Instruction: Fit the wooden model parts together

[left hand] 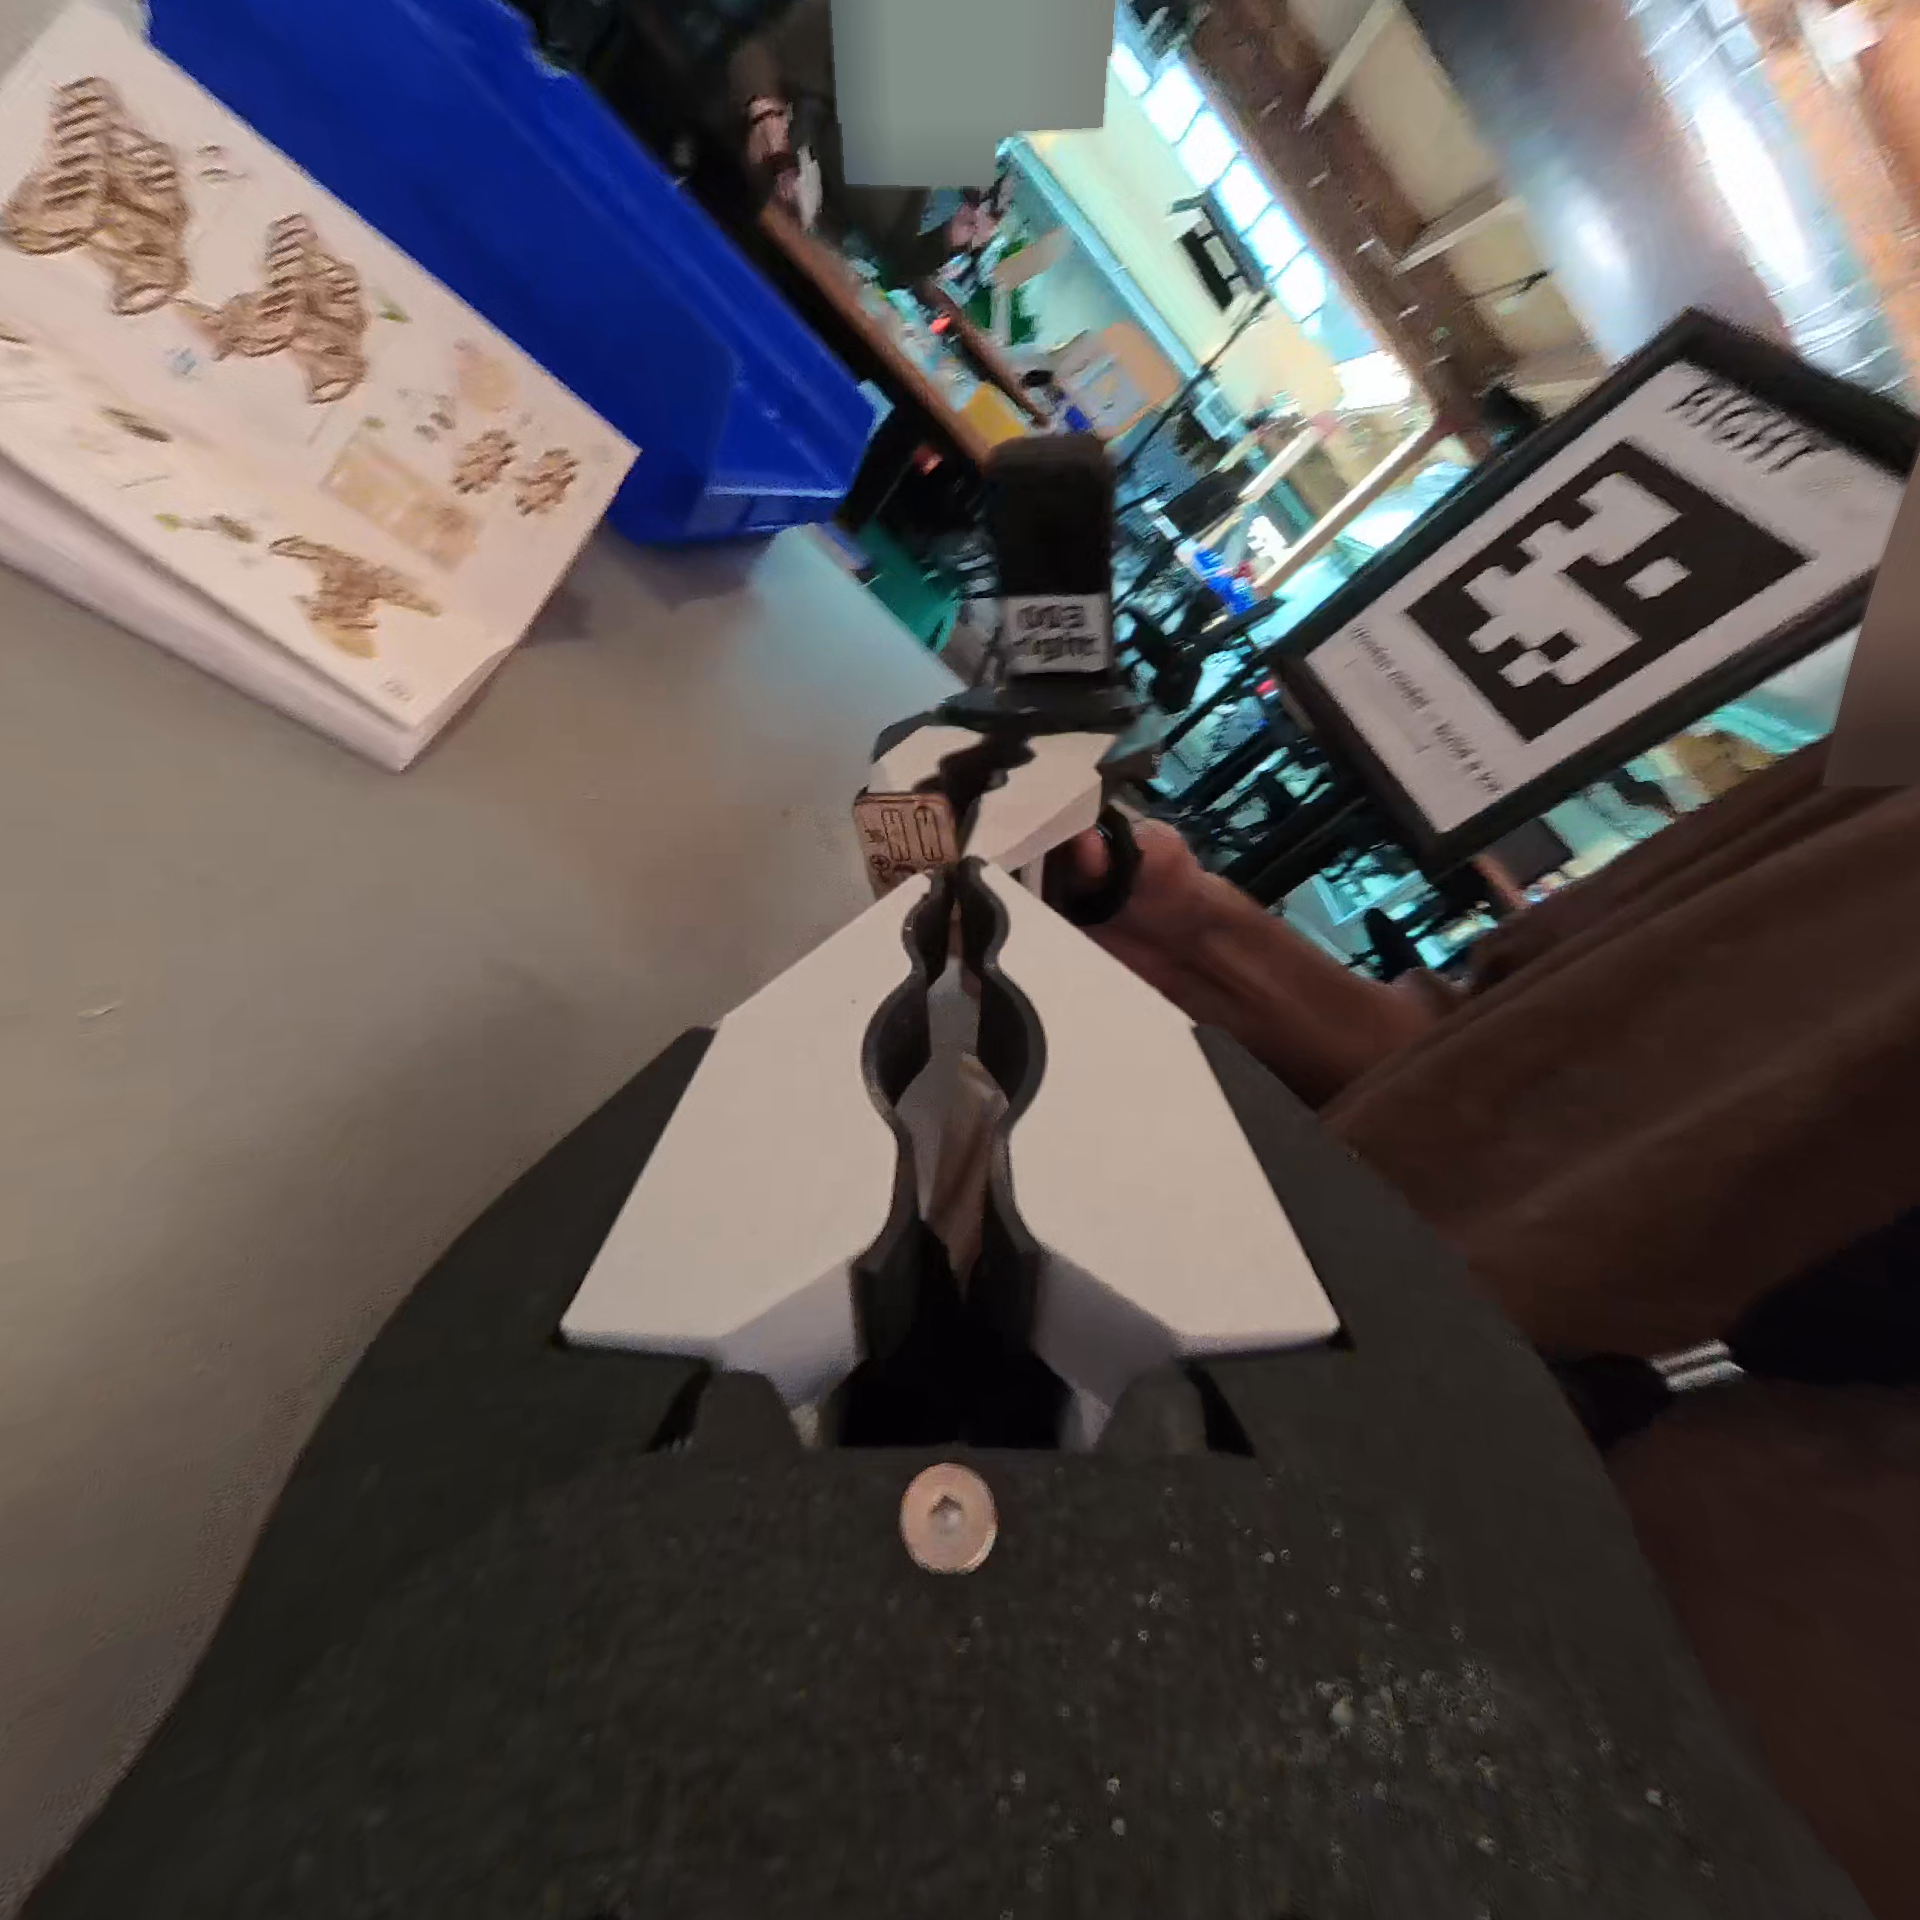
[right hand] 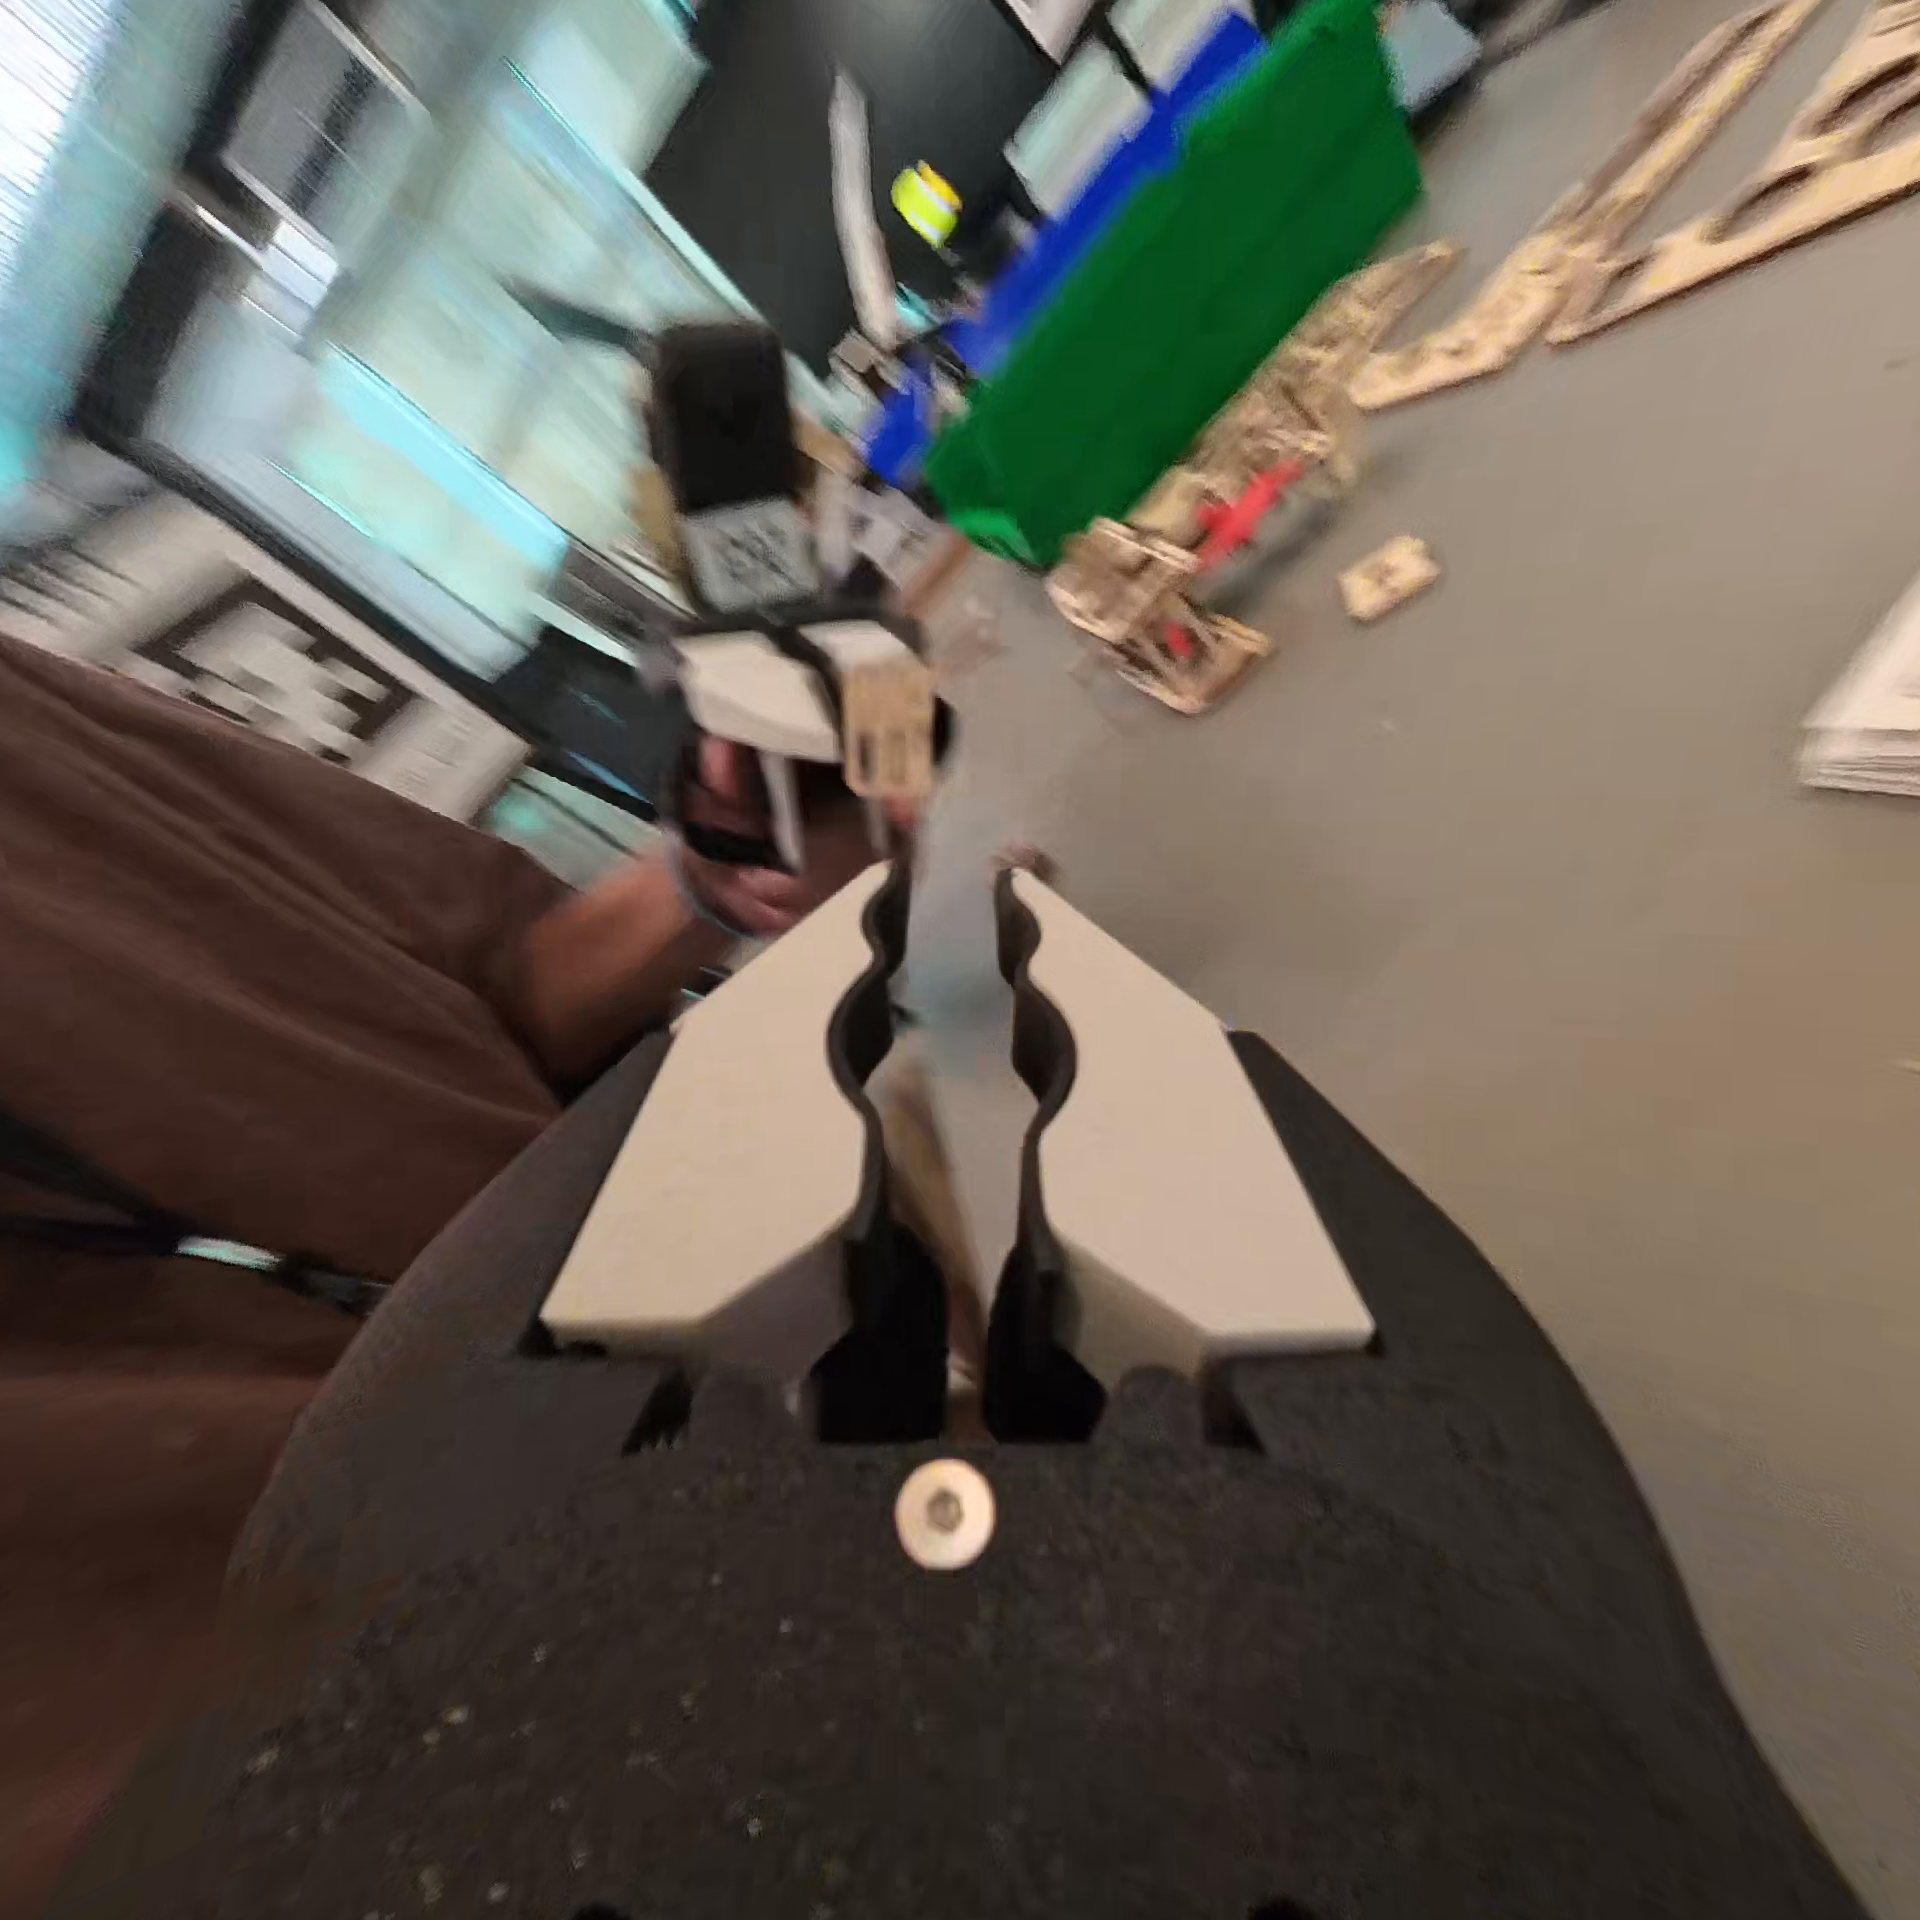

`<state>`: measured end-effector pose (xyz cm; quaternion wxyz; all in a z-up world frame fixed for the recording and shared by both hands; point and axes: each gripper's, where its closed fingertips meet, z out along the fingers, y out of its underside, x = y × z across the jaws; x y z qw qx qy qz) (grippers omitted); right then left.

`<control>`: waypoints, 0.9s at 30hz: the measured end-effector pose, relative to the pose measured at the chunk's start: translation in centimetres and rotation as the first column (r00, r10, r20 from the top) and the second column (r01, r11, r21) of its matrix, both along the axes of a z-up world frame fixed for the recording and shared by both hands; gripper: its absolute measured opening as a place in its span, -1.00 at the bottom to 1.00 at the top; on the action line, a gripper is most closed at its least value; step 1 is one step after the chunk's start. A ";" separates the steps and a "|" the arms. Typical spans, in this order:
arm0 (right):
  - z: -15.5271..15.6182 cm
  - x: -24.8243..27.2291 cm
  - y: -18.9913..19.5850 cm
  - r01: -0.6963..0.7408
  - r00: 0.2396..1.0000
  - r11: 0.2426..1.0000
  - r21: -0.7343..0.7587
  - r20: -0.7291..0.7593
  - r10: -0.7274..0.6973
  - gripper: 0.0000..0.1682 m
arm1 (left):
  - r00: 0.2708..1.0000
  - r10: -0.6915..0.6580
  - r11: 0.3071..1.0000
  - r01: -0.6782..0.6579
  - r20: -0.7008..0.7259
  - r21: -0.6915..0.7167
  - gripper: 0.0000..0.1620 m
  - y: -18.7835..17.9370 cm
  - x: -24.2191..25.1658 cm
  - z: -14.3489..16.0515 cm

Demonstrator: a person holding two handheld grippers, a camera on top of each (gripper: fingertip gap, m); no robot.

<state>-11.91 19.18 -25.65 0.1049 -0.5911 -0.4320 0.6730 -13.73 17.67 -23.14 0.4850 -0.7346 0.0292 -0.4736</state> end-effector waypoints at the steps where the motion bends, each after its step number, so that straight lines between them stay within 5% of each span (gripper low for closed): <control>1: 1.1 -0.2 -0.4 -0.030 0.998 0.994 -0.107 -0.051 0.025 -0.79 | 0.999 -0.014 1.000 0.013 0.042 0.025 -1.00 -0.2 0.2 0.6; 9: 3.8 -0.7 -1.7 -0.139 0.979 0.924 -0.356 -0.192 0.073 -0.84 | 0.974 -0.118 0.990 0.101 0.192 0.095 -1.00 -1.1 1.9 2.3; 27: 4.7 0.2 -1.8 -0.203 0.966 0.879 -0.432 -0.236 0.107 -0.97 | 0.945 -0.160 0.983 0.124 0.287 0.139 -1.00 -0.9 2.5 3.5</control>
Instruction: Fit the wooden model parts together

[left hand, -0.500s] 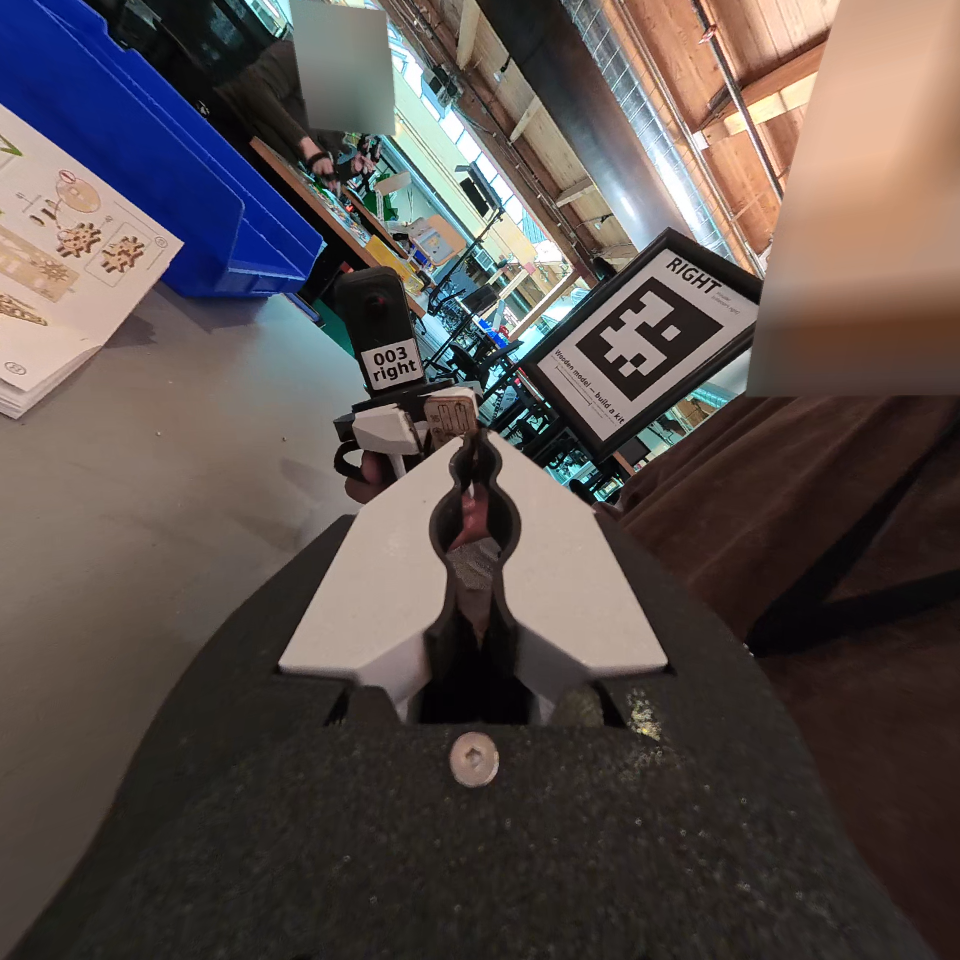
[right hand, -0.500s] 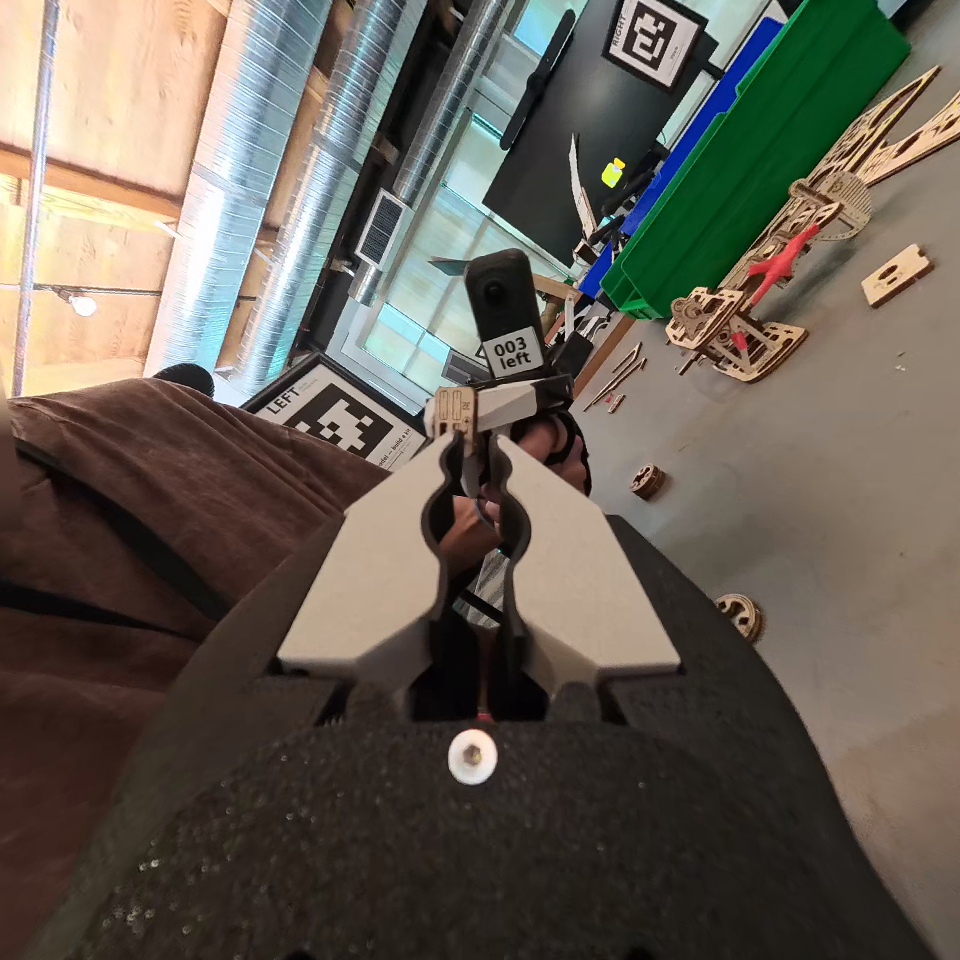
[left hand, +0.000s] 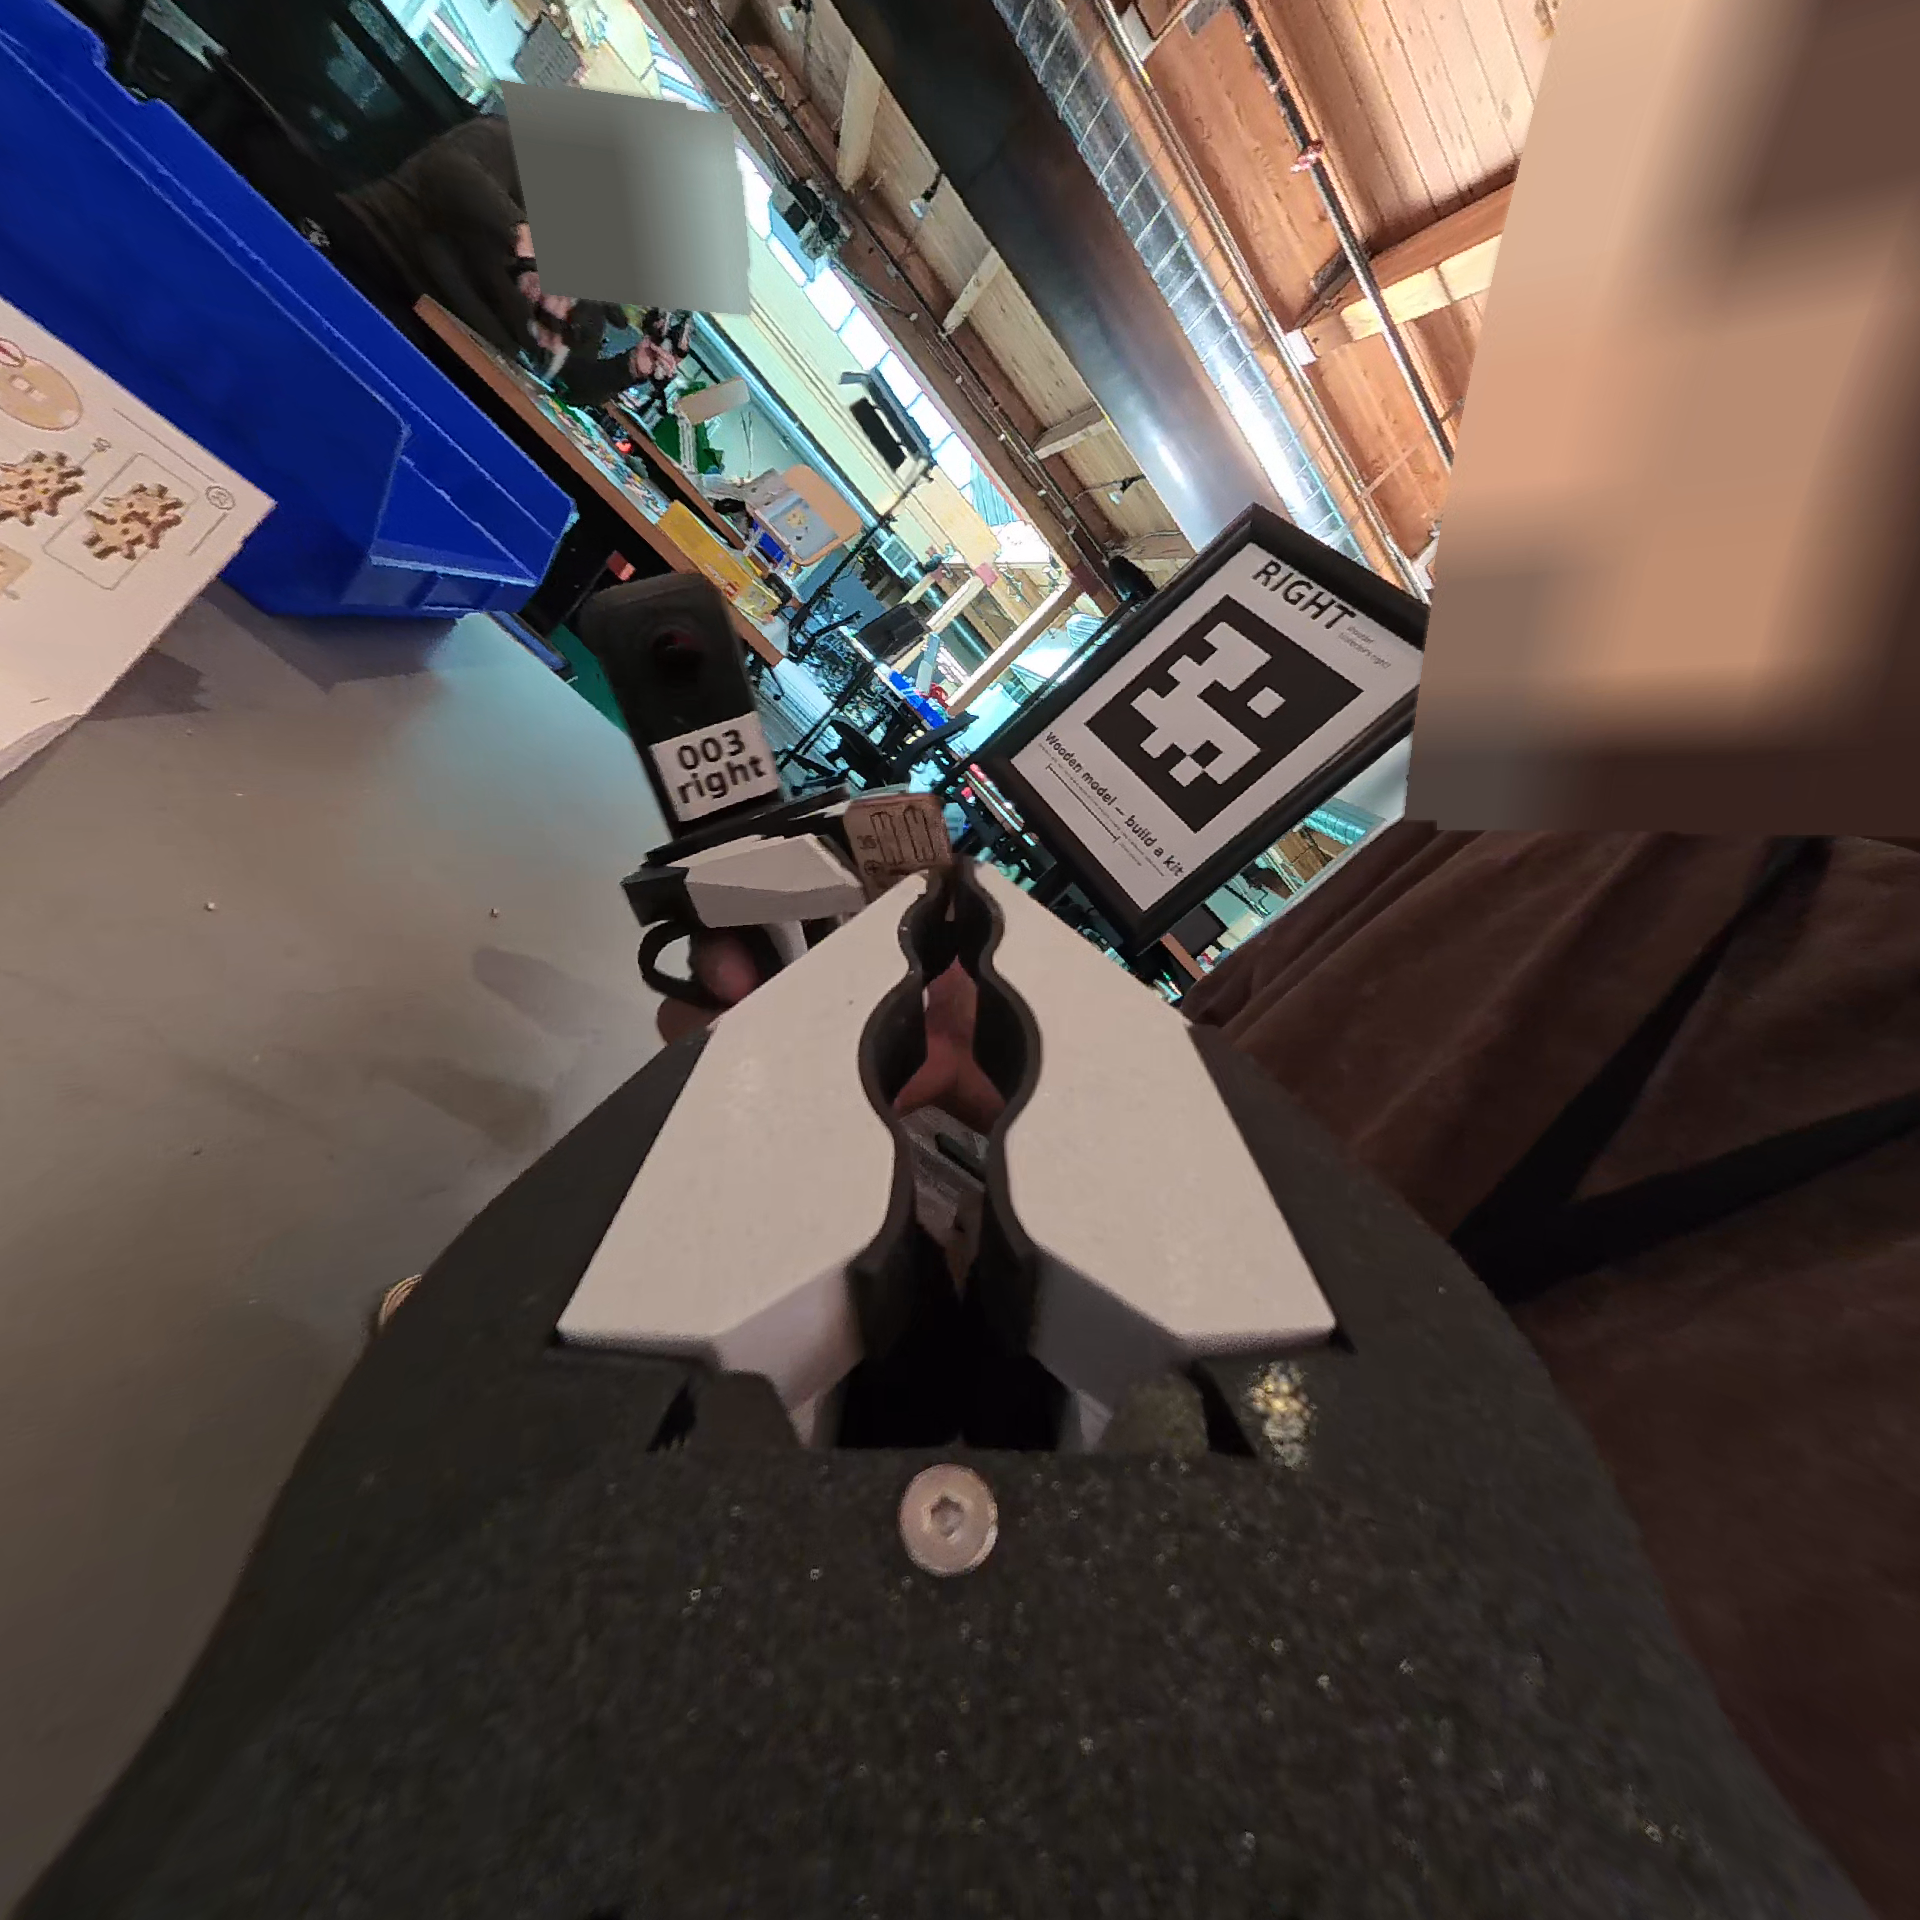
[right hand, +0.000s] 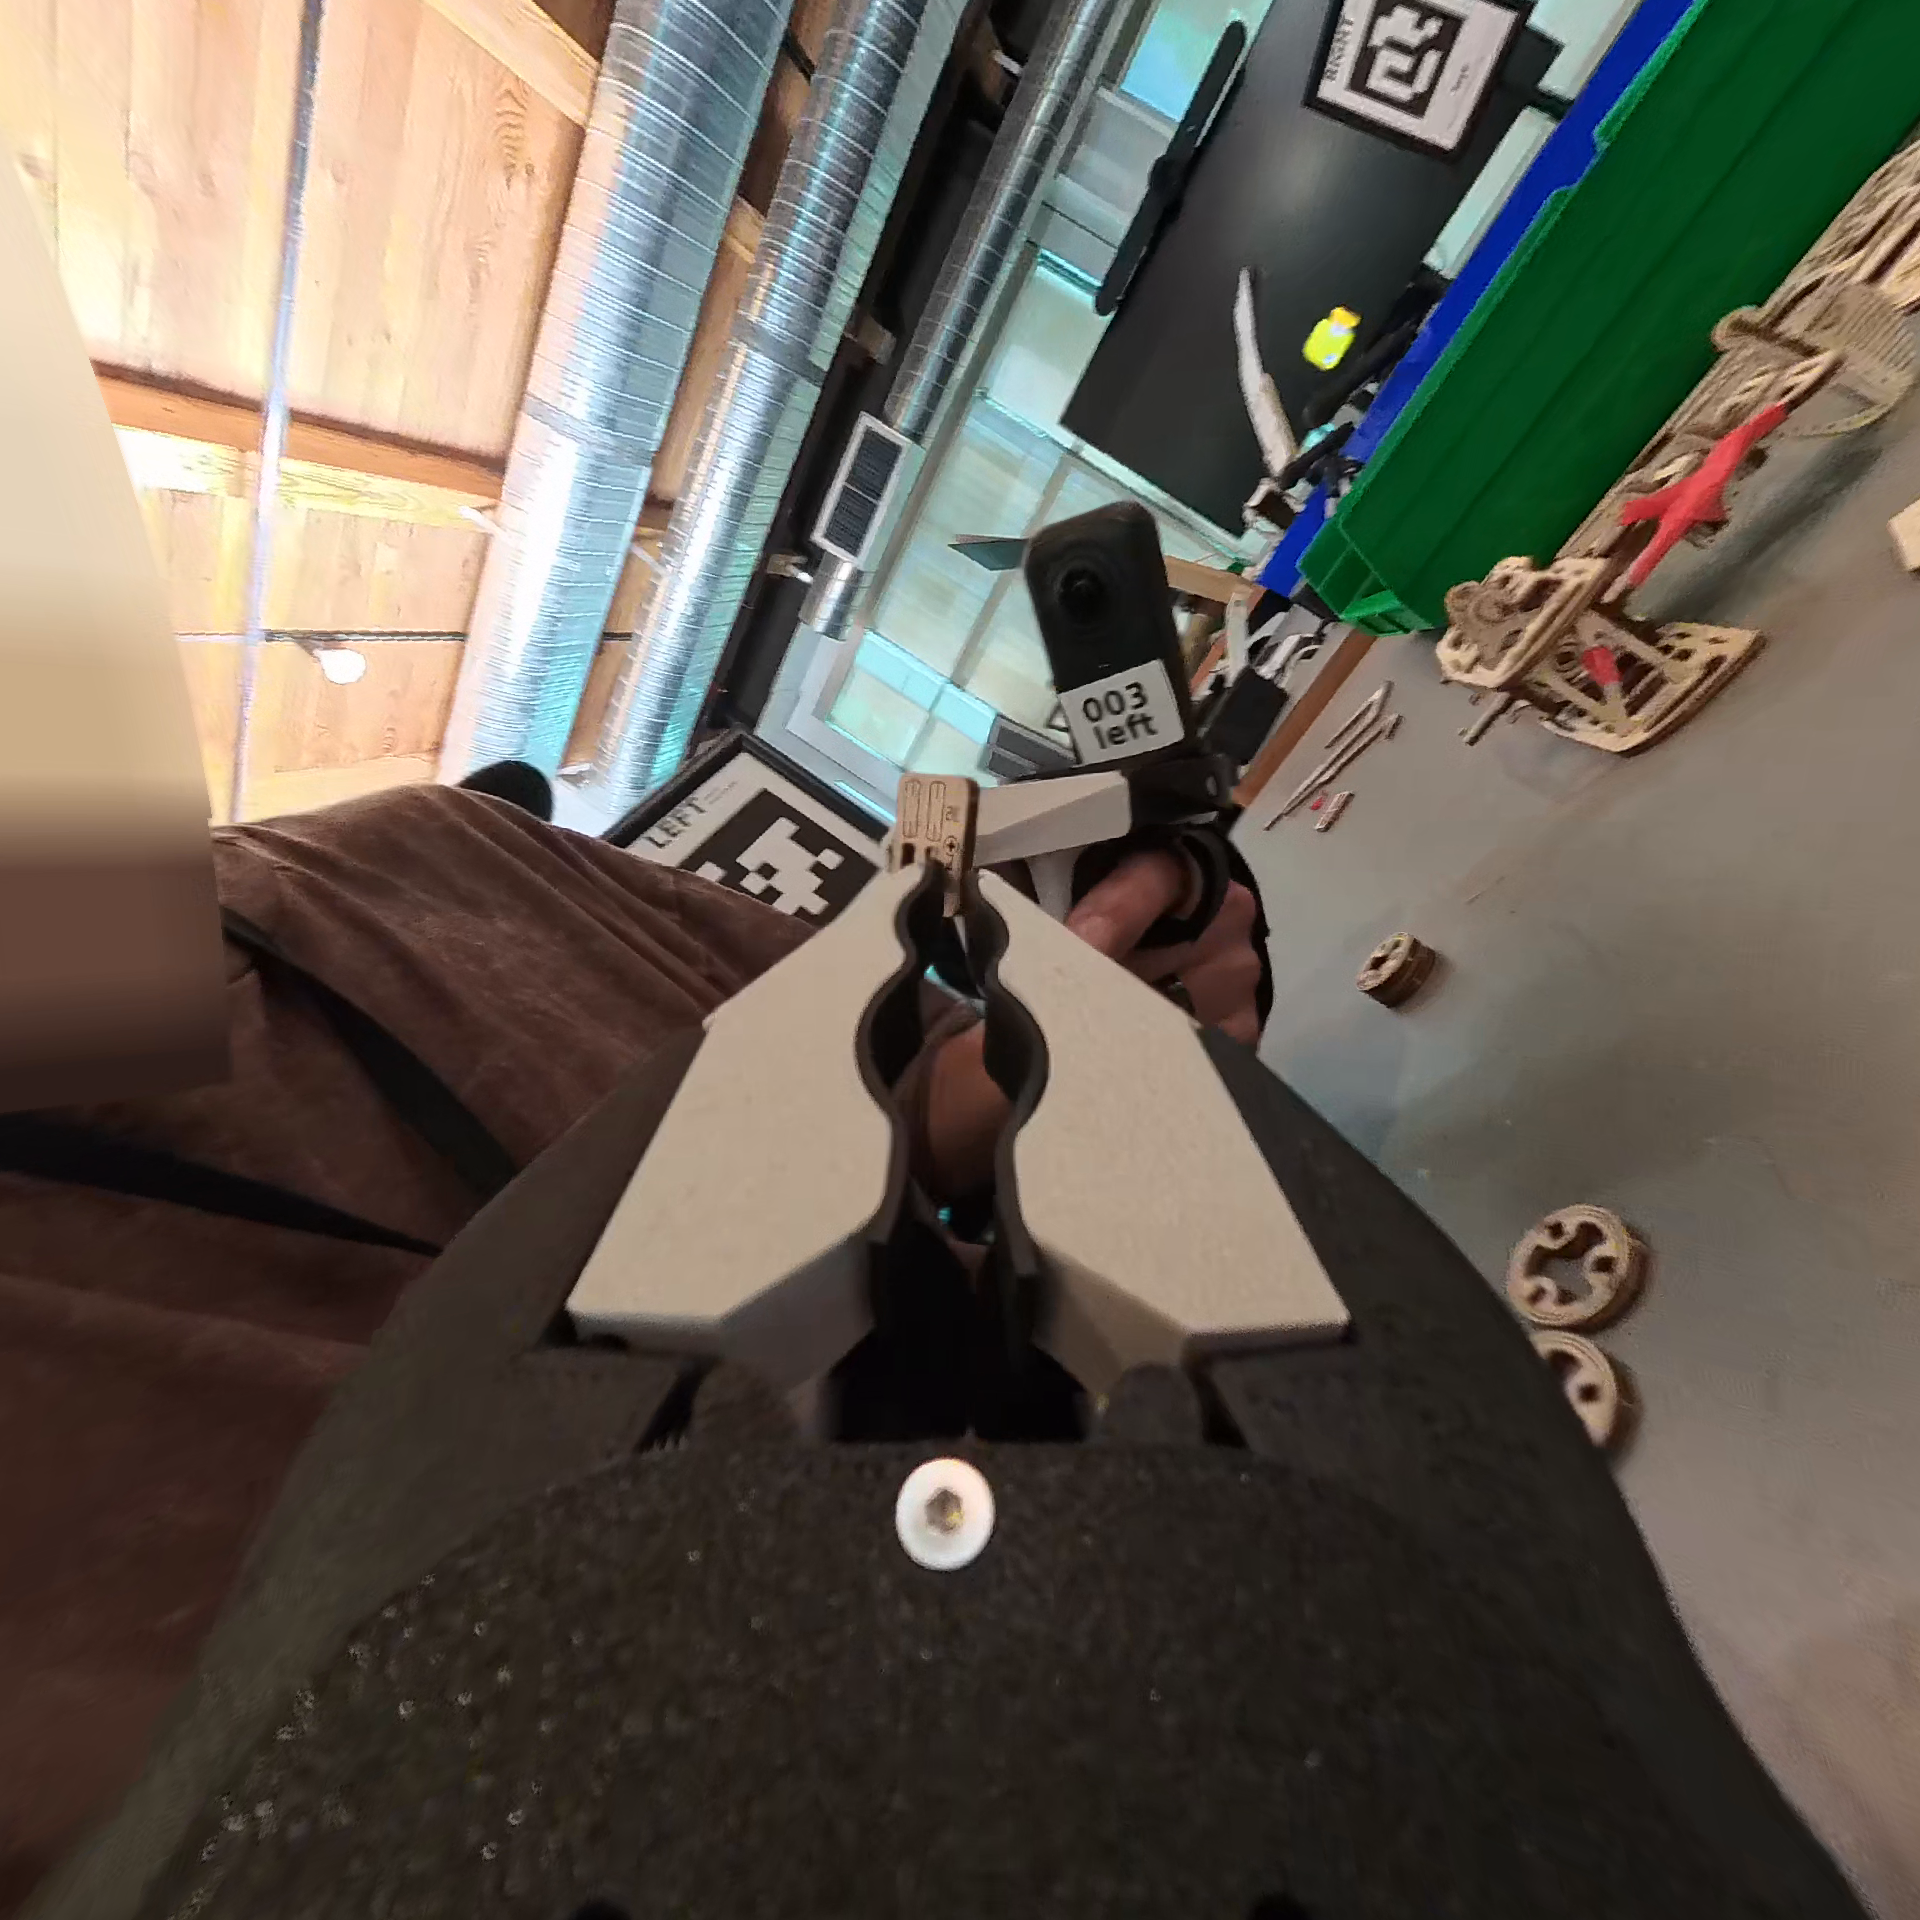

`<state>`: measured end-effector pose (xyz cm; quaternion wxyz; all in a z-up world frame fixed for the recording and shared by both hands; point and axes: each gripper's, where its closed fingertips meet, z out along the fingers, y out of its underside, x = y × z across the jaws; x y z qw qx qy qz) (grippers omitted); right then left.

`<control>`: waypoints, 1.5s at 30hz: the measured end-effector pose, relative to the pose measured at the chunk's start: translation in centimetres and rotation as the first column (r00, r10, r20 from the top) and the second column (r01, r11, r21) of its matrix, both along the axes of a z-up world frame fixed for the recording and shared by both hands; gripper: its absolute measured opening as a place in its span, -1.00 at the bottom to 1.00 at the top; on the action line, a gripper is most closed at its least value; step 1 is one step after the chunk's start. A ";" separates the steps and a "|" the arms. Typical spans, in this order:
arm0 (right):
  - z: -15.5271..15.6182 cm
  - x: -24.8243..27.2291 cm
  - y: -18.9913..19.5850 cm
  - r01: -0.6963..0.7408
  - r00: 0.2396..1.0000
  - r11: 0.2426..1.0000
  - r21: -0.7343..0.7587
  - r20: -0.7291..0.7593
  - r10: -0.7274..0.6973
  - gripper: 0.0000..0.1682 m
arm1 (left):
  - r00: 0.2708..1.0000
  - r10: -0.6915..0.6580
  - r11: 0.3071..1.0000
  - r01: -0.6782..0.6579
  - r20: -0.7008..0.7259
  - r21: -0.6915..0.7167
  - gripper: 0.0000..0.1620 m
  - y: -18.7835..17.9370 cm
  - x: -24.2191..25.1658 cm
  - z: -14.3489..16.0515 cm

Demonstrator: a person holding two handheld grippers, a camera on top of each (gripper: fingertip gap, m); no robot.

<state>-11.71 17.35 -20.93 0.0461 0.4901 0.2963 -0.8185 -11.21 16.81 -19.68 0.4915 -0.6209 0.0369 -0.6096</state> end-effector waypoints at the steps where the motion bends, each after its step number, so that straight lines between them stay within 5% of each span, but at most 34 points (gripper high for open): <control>1: -0.3 -0.1 0.2 0.017 1.000 0.999 0.027 0.015 -0.018 -0.97 | 1.000 0.011 1.000 -0.011 -0.009 -0.013 -1.00 0.2 -0.1 -0.3; 7: -2.5 -0.7 1.0 0.105 0.984 0.972 0.212 0.116 -0.132 -0.97 | 0.996 0.067 0.996 -0.070 -0.051 -0.061 -1.00 0.8 -1.0 -1.5; 14: 0.3 -0.1 0.2 0.021 0.999 0.999 -0.026 -0.037 -0.022 -0.74 | 1.000 0.019 0.999 -0.019 0.025 -0.029 -1.00 0.2 -0.5 -0.3; 20: 0.5 -0.2 -0.2 -0.015 0.999 0.996 -0.085 -0.048 0.011 -0.94 | 0.995 -0.033 0.999 0.034 0.091 -0.014 -1.00 -0.4 0.0 0.4; 35: -3.4 -0.8 1.9 0.166 0.965 0.943 0.290 0.150 -0.216 -0.98 | 0.962 0.130 0.972 -0.171 -0.238 -0.160 -0.99 1.8 -1.3 -4.6; 45: -4.0 -1.0 1.7 0.183 0.953 0.896 0.404 0.152 -0.263 -0.95 | 0.973 0.151 0.963 -0.185 -0.177 -0.194 -0.99 1.9 -1.2 -4.8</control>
